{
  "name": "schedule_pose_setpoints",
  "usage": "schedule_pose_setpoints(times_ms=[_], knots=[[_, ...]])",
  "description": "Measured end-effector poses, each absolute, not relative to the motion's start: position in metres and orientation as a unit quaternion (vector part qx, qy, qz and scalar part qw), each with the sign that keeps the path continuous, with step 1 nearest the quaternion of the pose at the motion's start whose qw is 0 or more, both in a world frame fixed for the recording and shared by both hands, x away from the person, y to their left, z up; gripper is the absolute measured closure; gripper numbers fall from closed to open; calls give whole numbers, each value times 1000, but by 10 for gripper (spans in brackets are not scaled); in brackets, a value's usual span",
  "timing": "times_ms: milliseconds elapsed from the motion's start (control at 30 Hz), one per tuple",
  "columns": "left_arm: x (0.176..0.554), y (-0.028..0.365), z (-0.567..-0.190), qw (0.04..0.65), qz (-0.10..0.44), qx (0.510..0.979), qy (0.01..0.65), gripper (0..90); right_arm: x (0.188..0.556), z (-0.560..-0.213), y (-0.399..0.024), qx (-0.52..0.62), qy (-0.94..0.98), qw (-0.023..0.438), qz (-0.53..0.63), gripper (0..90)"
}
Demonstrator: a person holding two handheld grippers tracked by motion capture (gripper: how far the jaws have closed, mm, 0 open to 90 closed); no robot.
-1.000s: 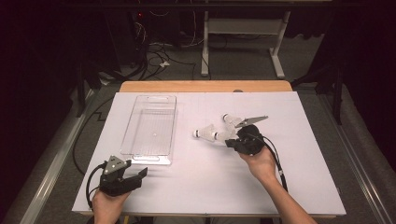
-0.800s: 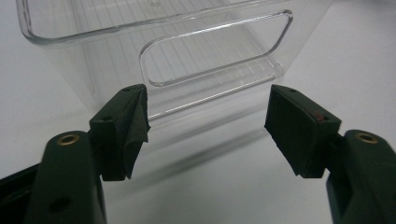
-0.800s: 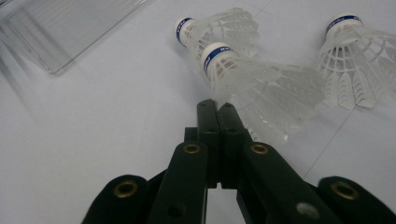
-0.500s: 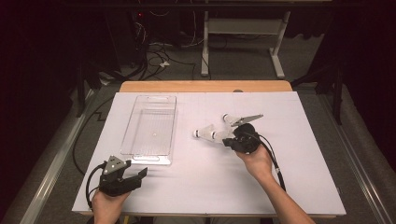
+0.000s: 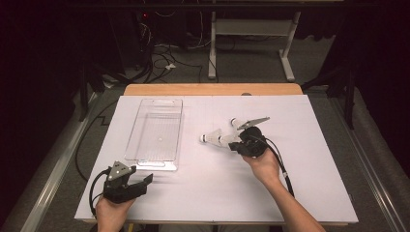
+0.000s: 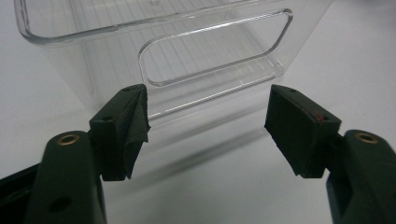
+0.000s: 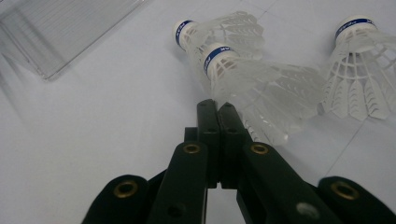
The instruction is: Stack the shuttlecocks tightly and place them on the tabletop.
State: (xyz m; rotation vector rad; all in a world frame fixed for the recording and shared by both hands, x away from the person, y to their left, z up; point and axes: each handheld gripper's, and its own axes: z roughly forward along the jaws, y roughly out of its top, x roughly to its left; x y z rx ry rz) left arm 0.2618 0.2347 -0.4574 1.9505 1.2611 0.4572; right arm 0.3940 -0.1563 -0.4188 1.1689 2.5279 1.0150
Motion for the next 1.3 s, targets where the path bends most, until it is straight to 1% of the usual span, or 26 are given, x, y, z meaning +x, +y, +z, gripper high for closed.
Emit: schedule_pose_setpoints(times_ms=[833,1300], knots=[[263,234,-458,376,175,767,490,311,406,-421,-140,386,856,79,334,900],[263,233,-458,375,175,767,490,311,411,-424,-139,385,856,73,336,900]])
